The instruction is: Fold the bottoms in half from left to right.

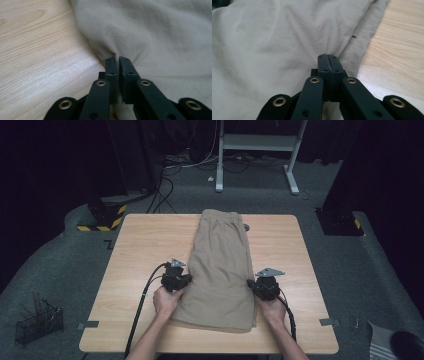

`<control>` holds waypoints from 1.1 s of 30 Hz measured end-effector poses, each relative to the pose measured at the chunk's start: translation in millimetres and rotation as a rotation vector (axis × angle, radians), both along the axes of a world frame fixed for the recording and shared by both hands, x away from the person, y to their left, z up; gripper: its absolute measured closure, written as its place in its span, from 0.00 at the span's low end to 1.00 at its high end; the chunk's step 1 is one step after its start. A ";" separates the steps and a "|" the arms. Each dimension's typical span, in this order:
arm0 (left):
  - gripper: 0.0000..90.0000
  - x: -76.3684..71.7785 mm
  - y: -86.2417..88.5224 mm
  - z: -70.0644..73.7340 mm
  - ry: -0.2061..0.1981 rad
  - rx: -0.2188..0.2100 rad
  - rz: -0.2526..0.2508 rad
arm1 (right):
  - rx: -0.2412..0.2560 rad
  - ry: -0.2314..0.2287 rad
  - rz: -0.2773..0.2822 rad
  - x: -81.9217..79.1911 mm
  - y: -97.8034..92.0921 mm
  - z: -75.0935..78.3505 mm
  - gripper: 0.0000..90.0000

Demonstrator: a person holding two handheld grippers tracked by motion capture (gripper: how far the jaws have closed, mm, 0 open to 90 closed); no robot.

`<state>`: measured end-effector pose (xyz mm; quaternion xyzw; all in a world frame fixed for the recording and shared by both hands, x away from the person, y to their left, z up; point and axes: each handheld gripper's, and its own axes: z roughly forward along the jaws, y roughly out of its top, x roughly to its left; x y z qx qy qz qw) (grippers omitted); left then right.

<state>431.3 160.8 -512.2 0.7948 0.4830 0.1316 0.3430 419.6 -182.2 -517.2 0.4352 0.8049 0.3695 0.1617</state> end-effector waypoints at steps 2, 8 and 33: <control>0.98 -6.6 2.9 0.9 0.013 -0.001 -0.027 | 0.005 -0.001 -0.005 -3.9 -5.9 0.6 1.00; 0.96 -33.6 9.0 4.3 0.018 0.005 -0.074 | -0.003 0.009 0.058 -23.5 -9.5 2.2 0.96; 0.98 -5.3 6.0 3.9 0.016 0.024 -0.046 | -0.026 -0.014 -0.037 22.1 5.8 6.4 1.00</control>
